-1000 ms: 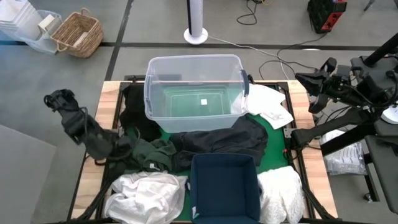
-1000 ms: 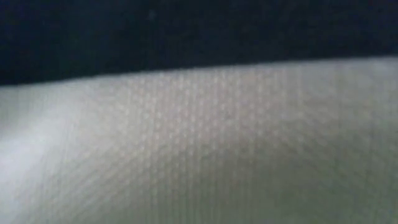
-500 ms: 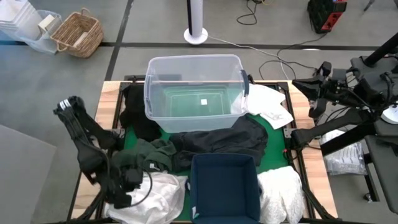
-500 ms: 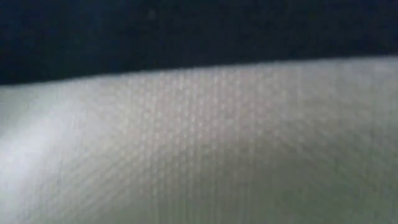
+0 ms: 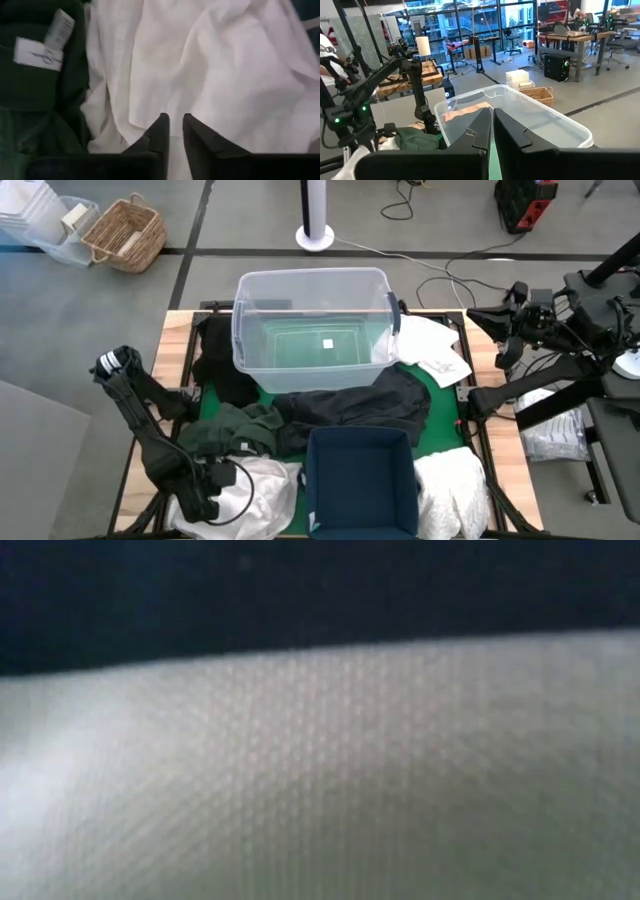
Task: Sort clothes
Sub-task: Put the white shirt into the transparent laundry bin
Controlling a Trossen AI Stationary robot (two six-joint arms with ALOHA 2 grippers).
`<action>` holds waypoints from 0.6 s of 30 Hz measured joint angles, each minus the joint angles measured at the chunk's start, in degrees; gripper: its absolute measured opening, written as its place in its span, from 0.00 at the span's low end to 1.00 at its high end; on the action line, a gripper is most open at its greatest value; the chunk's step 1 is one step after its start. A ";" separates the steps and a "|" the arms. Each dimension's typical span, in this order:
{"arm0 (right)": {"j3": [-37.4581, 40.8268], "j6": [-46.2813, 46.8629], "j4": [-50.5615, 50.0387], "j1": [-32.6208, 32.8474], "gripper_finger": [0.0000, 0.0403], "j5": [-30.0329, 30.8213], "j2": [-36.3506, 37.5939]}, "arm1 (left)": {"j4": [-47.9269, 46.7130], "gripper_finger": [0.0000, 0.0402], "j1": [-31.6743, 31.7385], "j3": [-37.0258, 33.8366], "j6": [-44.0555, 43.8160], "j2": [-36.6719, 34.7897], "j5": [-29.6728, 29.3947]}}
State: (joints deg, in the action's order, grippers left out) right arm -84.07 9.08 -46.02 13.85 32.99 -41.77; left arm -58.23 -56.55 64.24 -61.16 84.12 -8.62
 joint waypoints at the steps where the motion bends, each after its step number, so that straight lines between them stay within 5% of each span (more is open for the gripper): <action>1: 0.00 0.10 0.00 0.00 0.03 0.00 -0.03 | 0.11 0.13 0.01 -0.01 -0.25 0.47 0.19; 18: 0.02 2.96 -0.36 0.00 0.03 -0.46 -0.95 | -0.92 0.70 0.09 -2.39 -4.01 2.05 -4.29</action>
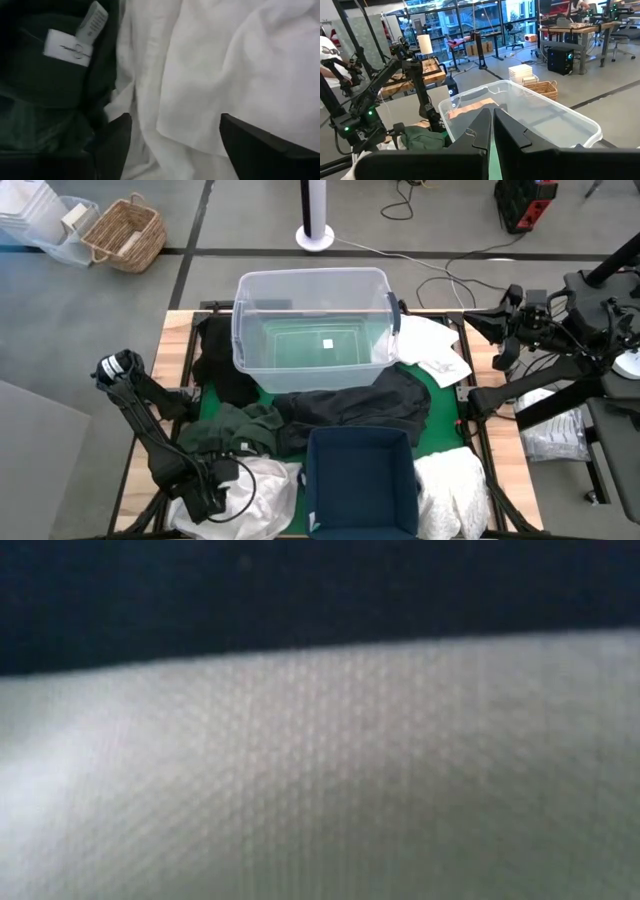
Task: Sort clothes
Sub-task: Put the white shirt into the transparent laundry bin
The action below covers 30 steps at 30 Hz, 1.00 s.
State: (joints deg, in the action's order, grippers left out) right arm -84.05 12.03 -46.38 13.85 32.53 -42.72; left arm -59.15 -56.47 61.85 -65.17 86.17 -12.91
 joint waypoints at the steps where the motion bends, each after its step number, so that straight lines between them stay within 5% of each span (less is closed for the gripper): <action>1: 0.00 0.00 -0.01 0.00 0.03 0.00 -0.08 | 1.68 0.72 0.00 -0.77 -0.07 0.00 -0.04; 14: 0.00 -0.04 -0.10 0.00 0.03 0.00 -0.22 | 13.43 0.66 -0.02 -10.72 -6.97 0.00 -1.48; 19: 0.00 -0.11 -0.19 0.00 0.03 0.00 -0.24 | 21.79 0.48 -0.02 -14.53 -7.61 0.00 -1.06; 25: 0.00 -0.44 -0.33 0.00 0.03 0.00 -0.24 | 25.13 0.08 0.00 -15.44 -7.41 0.00 0.04; 30: 0.07 -0.72 -0.45 0.00 0.03 0.00 -0.24 | 24.82 0.03 -0.01 -13.74 -6.60 -0.06 0.39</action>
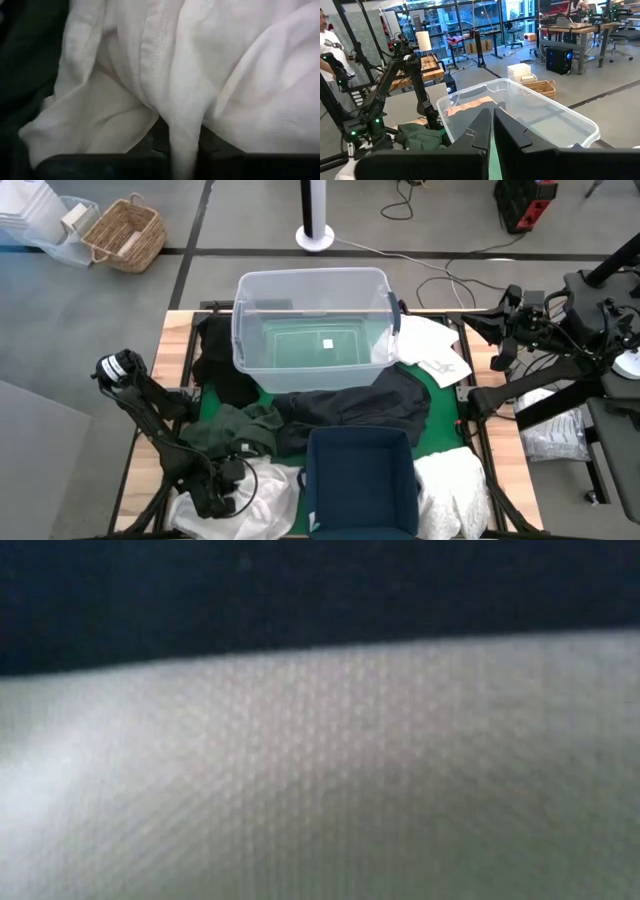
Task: Sort clothes
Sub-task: Put the white shirt into the transparent laundry bin
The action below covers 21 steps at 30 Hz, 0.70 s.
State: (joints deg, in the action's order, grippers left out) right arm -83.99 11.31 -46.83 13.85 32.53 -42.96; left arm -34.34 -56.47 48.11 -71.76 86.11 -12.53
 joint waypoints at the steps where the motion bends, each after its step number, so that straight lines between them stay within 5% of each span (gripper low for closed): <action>1: 0.00 0.00 -0.02 0.00 0.03 0.01 0.00 | 0.08 0.02 -0.06 0.78 0.63 -0.14 0.02; 21: 0.02 -0.79 -0.07 0.00 0.03 0.02 0.00 | -19.03 0.00 -0.74 23.28 4.73 -7.62 -7.37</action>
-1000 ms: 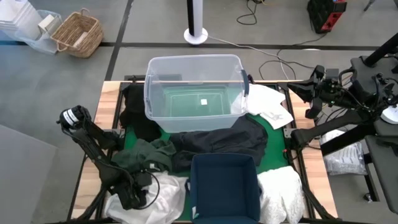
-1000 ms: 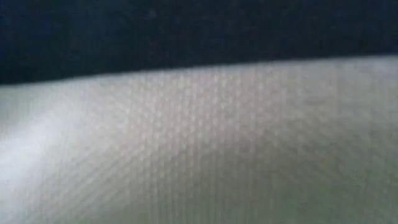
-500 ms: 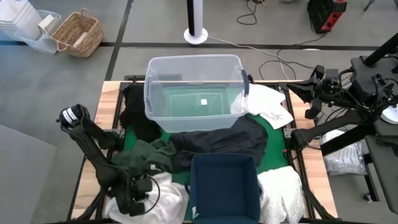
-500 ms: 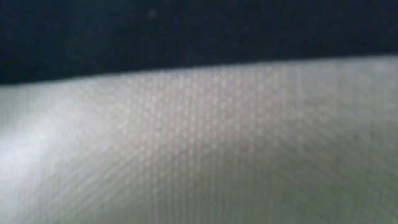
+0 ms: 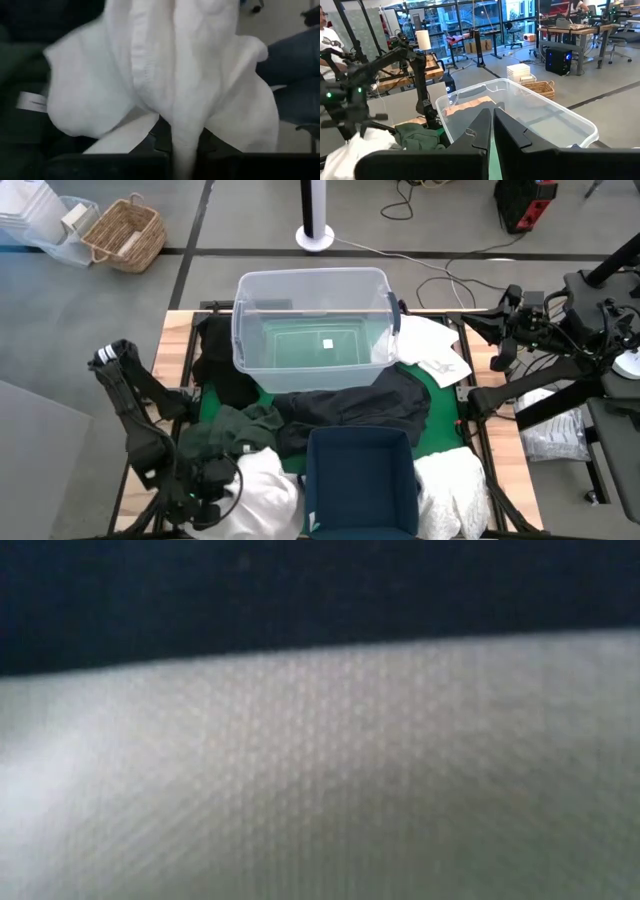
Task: Sort clothes
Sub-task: Put the white shirt into the transparent laundry bin
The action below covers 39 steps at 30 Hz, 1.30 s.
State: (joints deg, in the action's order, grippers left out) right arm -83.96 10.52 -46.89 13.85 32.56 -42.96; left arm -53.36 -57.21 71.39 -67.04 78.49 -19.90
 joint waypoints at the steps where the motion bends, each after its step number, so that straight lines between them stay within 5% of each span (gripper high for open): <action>1: 0.00 -0.02 0.00 0.00 0.03 0.00 0.00 | -2.33 0.00 0.00 1.80 0.11 -0.31 -0.81; 6: 0.01 -0.02 0.00 0.00 0.03 0.00 0.00 | -13.92 0.00 -0.14 11.66 -2.36 -2.00 -3.85; 17: 0.42 -0.57 0.01 0.00 0.03 0.02 0.00 | -21.62 0.00 -0.50 31.90 7.65 -3.10 -22.35; 31: 0.55 -0.66 0.02 0.00 0.03 0.59 0.00 | -21.52 0.00 -0.48 51.46 25.75 1.27 -34.09; 39: 0.55 -1.15 0.03 0.00 0.03 1.65 0.00 | -14.39 0.00 -0.20 63.49 43.99 4.68 -43.16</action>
State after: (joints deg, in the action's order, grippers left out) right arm -83.42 9.37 -46.87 13.85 34.21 -42.96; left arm -67.75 -57.41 134.88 -23.04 83.17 -63.06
